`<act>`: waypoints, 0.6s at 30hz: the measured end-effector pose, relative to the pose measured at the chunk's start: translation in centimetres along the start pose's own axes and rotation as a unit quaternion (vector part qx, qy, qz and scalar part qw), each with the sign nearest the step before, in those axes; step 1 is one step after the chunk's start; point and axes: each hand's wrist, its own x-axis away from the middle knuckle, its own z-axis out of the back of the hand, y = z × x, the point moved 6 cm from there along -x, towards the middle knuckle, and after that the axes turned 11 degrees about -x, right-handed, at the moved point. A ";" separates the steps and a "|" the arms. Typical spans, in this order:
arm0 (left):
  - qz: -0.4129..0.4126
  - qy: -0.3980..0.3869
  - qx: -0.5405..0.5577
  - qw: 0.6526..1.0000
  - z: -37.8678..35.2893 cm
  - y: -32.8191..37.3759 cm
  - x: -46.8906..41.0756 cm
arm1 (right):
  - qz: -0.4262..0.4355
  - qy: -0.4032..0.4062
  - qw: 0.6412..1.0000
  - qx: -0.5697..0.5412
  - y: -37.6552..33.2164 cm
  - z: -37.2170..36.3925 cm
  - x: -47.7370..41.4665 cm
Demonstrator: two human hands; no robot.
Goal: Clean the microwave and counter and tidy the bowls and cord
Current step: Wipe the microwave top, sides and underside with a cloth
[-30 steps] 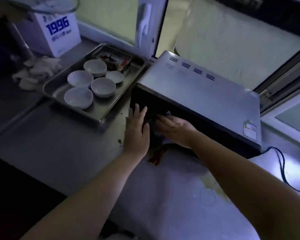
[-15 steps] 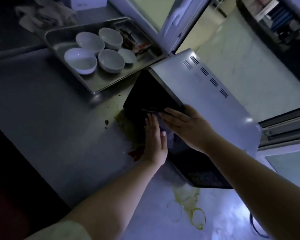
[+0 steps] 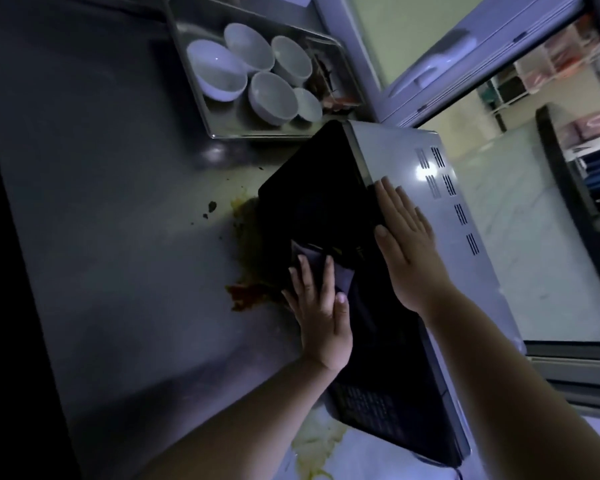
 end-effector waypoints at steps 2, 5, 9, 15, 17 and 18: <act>0.016 0.007 0.011 1.000 0.5 0.7 -1.3 | 0.003 0.006 1.000 -0.012 -0.1 0.0 0.1; 0.026 0.036 0.005 0.999 2.5 3.5 -7.5 | 0.009 0.016 0.999 -0.045 -0.1 0.0 0.1; -0.014 0.051 -0.007 0.999 4.8 7.6 -13.1 | 0.012 0.024 0.997 -0.079 0.0 0.2 0.1; -0.114 0.024 -0.019 0.993 1.8 4.5 -2.6 | 0.011 0.043 0.993 -0.112 0.6 0.3 -0.2; -0.179 -0.001 -0.023 0.984 0.0 3.4 3.7 | -0.003 0.028 0.992 -0.123 0.8 0.3 -0.2; -0.208 -0.006 -0.027 0.978 -0.7 2.8 5.7 | -0.010 0.022 0.991 -0.130 0.9 0.3 -0.2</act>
